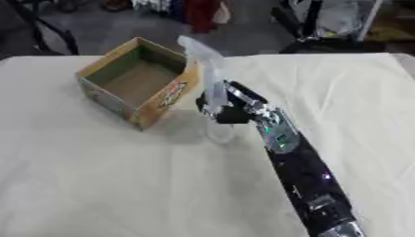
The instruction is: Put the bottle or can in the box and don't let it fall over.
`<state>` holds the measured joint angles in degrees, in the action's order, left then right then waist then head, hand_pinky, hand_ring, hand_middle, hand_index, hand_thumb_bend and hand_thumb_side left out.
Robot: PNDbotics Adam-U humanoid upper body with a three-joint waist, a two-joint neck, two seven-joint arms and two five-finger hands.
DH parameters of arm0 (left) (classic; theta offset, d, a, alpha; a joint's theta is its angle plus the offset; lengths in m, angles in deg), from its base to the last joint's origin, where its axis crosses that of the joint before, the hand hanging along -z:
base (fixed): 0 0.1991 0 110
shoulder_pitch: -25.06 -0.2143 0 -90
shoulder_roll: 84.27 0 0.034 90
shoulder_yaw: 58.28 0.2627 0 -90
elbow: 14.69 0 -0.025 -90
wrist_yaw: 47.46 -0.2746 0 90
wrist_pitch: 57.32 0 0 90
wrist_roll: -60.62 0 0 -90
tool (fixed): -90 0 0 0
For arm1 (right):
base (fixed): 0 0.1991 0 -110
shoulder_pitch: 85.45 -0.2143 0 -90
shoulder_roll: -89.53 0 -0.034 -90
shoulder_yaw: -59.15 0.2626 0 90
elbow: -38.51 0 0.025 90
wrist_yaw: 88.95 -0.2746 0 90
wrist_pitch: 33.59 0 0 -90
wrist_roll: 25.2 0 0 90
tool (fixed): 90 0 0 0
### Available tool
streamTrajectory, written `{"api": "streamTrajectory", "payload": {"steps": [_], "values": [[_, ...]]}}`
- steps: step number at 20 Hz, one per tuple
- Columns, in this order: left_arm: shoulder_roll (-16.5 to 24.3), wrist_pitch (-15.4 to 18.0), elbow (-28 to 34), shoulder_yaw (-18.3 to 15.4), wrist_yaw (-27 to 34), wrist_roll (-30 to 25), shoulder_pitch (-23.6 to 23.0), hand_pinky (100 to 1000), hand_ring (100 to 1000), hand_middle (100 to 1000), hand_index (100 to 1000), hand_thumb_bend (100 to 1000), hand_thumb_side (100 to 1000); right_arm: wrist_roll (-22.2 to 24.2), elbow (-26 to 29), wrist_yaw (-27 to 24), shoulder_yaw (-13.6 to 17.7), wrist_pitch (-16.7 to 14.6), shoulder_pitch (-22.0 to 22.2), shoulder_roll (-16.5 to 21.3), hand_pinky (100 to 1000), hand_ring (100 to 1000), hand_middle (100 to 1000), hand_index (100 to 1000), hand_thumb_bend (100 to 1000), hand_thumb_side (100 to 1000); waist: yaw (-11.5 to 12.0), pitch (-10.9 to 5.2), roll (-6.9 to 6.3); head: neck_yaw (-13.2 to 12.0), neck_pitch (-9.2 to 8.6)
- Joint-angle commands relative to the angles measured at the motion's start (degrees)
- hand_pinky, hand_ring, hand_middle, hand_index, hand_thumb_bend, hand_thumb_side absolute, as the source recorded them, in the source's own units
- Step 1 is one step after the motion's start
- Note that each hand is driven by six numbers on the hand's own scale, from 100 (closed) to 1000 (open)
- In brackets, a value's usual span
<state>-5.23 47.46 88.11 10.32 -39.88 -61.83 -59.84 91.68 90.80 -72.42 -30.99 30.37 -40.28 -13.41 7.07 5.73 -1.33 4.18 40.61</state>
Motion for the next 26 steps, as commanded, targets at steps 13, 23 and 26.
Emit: {"api": "streamTrajectory", "payload": {"steps": [13,23,26], "values": [[0.2,-0.7,1.1,1.7,1.9,-1.3,2.0,729,1000,953,1000,476,1000,-2.2,3.1,-8.8,0.6,0.7,-6.4,7.7,381,337,319,238,100,470,3.2,-0.27,-0.8,4.4,-1.93],[-1.5,-2.4,0.1,5.1,5.8,-4.7,8.2,729,1000,951,1000,495,981,-0.4,1.1,-14.5,1.7,-1.0,-13.1,11.8,421,363,333,250,100,470,13.3,1.94,-0.4,16.6,-5.56],[-2.0,-3.3,0.1,5.2,6.4,-4.9,10.6,729,1000,950,1000,505,973,-0.5,0.2,-15.1,2.2,-1.4,-14.5,12.0,430,376,339,253,100,470,16.5,2.93,0.69,19.8,-6.85]]}}
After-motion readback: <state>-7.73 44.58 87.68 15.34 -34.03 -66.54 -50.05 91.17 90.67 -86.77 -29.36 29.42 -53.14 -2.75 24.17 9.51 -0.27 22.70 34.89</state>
